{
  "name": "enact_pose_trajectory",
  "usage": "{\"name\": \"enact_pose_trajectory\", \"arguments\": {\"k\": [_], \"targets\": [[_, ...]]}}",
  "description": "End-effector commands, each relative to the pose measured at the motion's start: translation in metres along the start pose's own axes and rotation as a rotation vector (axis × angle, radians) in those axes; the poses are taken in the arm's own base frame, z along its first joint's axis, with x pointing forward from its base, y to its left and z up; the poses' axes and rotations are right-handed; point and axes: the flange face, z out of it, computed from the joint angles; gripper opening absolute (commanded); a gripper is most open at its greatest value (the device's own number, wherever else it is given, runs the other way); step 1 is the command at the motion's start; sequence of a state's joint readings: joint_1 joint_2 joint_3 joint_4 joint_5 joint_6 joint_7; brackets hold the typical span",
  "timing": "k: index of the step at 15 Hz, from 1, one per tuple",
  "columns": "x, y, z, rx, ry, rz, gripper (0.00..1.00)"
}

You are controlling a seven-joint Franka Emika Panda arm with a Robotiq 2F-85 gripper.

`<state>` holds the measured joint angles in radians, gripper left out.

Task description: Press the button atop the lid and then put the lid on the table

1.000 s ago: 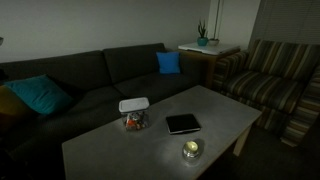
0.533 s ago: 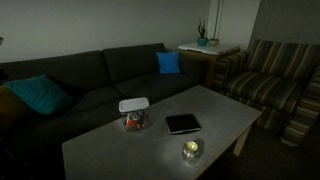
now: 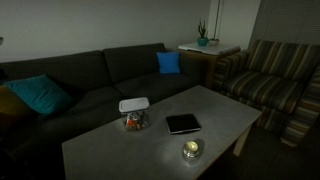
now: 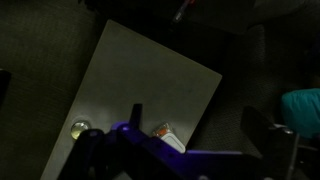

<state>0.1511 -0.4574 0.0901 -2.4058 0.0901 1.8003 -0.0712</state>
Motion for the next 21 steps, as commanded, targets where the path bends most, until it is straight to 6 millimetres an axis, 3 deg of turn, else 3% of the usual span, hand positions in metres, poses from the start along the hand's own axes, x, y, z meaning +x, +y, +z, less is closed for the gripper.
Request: {"name": "enact_pose_trajectory", "arguments": {"k": [1,10,15,19,20,21], "targets": [[0.004,-0.005,0.009,-0.005,-0.011,-0.011,1.00],[0.014,-0.005,0.019,0.010,-0.009,-0.031,1.00],[0.046,-0.007,0.031,0.008,0.106,-0.116,1.00],[0.086,-0.016,0.052,0.005,0.170,-0.161,1.00],[0.065,-0.013,0.040,-0.017,0.163,-0.134,1.00],[0.070,-0.013,0.047,-0.016,0.158,-0.136,1.00]]}}
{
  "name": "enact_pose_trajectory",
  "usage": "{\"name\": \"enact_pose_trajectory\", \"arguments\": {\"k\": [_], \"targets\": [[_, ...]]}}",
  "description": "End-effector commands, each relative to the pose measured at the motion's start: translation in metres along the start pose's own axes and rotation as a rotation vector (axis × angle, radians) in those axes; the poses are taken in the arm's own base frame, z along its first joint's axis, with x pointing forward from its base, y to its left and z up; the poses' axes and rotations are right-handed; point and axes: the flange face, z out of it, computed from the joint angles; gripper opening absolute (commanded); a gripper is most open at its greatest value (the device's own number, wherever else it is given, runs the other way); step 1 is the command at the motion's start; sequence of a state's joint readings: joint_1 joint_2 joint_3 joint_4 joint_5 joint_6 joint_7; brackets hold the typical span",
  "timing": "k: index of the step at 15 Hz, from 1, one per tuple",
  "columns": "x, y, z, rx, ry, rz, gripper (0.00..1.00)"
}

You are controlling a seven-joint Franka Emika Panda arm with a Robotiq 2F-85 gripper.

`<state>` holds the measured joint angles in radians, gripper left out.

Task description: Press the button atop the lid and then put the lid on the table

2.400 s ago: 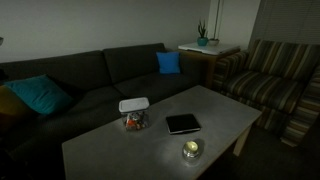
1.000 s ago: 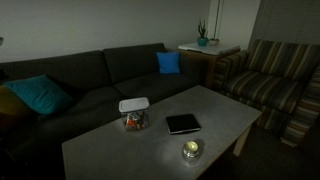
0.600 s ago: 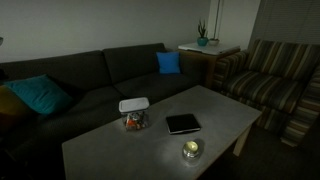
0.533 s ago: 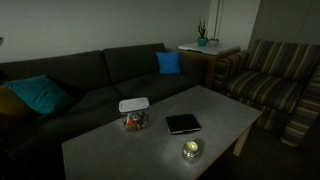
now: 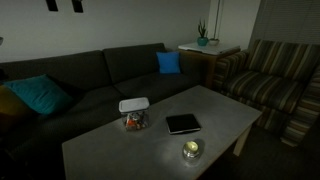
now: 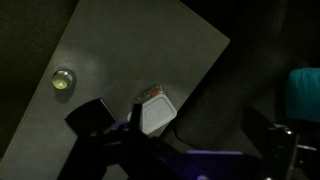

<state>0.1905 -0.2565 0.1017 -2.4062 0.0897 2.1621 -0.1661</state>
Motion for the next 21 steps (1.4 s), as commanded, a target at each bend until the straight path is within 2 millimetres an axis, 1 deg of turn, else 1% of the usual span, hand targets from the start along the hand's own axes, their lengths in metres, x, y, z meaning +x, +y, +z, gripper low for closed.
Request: {"name": "enact_pose_trajectory", "arguments": {"k": [1,5,12,13,15,17,19,21], "targets": [[0.000,0.000,0.002,0.001,-0.006,0.001,1.00],[-0.001,0.000,-0.006,-0.002,0.009,0.000,1.00],[-0.001,0.000,-0.007,-0.003,0.010,0.001,1.00],[0.001,0.000,-0.009,0.001,0.012,-0.002,1.00],[0.006,0.002,-0.005,0.002,0.030,0.000,1.00],[0.015,0.003,-0.005,0.008,0.051,-0.003,1.00],[0.026,0.004,-0.003,0.009,0.084,-0.007,1.00],[0.041,0.003,0.004,0.011,0.119,-0.012,1.00]]}}
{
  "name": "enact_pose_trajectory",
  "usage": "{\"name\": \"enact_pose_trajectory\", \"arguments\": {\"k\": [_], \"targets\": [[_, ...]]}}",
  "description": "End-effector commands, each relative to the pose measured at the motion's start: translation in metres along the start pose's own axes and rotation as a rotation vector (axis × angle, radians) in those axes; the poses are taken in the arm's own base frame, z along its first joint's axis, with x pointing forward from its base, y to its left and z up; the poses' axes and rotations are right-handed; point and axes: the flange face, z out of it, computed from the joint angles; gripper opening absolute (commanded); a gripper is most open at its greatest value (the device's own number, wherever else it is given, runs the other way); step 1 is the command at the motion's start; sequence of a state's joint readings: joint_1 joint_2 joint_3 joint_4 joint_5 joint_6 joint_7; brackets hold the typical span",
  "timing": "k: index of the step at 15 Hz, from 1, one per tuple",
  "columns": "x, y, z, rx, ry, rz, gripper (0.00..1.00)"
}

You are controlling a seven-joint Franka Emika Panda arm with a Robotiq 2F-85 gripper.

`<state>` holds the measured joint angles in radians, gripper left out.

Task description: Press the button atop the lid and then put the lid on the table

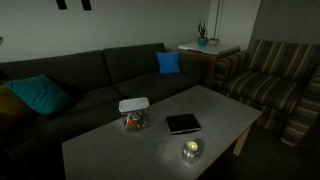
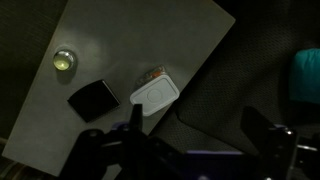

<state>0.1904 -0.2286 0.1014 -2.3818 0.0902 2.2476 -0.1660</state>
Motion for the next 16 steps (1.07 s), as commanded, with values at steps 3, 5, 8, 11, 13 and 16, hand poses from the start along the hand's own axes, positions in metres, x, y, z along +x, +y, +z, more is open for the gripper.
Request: {"name": "enact_pose_trajectory", "arguments": {"k": [3,5,8,11,13,16], "targets": [[0.047,-0.001,0.029,0.032,0.102,-0.021,1.00],[0.065,-0.005,0.046,0.052,0.140,-0.015,1.00],[0.060,-0.007,0.049,0.035,0.136,0.000,1.00],[0.074,-0.007,0.072,0.043,0.126,0.000,1.00],[0.077,-0.006,0.072,0.044,0.129,0.001,1.00],[0.078,-0.006,0.070,0.044,0.133,0.001,1.00]]}}
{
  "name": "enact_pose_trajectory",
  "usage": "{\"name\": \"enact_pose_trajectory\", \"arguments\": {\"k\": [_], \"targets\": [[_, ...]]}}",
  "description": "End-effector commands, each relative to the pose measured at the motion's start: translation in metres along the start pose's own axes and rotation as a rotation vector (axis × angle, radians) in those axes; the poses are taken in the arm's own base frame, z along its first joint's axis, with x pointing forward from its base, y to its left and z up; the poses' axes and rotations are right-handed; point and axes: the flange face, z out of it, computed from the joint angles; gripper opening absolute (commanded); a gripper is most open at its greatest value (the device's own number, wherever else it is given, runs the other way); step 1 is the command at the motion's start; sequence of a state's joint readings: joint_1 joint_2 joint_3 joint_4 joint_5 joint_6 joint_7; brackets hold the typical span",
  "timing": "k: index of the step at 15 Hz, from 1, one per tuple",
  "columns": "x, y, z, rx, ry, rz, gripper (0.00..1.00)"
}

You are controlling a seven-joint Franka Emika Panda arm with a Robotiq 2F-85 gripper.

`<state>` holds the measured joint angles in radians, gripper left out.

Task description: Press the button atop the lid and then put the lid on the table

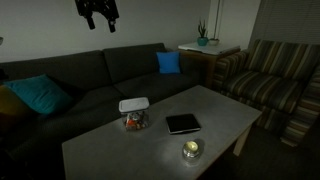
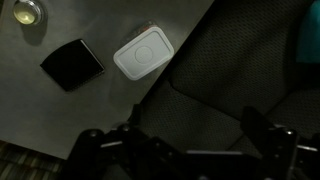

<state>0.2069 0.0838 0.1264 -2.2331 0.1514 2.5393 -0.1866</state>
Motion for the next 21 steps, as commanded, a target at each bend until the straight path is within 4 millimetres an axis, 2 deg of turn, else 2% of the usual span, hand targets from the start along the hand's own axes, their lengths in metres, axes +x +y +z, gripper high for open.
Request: {"name": "enact_pose_trajectory", "arguments": {"k": [1,4,12,13,15,16,21], "targets": [[0.002,0.002,0.009,-0.005,-0.014,-0.001,1.00],[0.010,0.015,0.043,-0.033,-0.048,0.024,1.00],[0.035,0.058,0.159,-0.161,-0.213,0.141,1.00],[0.022,0.052,0.138,-0.138,-0.170,0.110,1.00],[0.027,0.058,0.160,-0.141,-0.194,0.133,1.00],[0.030,0.058,0.164,-0.141,-0.197,0.136,1.00],[0.035,0.057,0.162,-0.143,-0.195,0.137,1.00]]}}
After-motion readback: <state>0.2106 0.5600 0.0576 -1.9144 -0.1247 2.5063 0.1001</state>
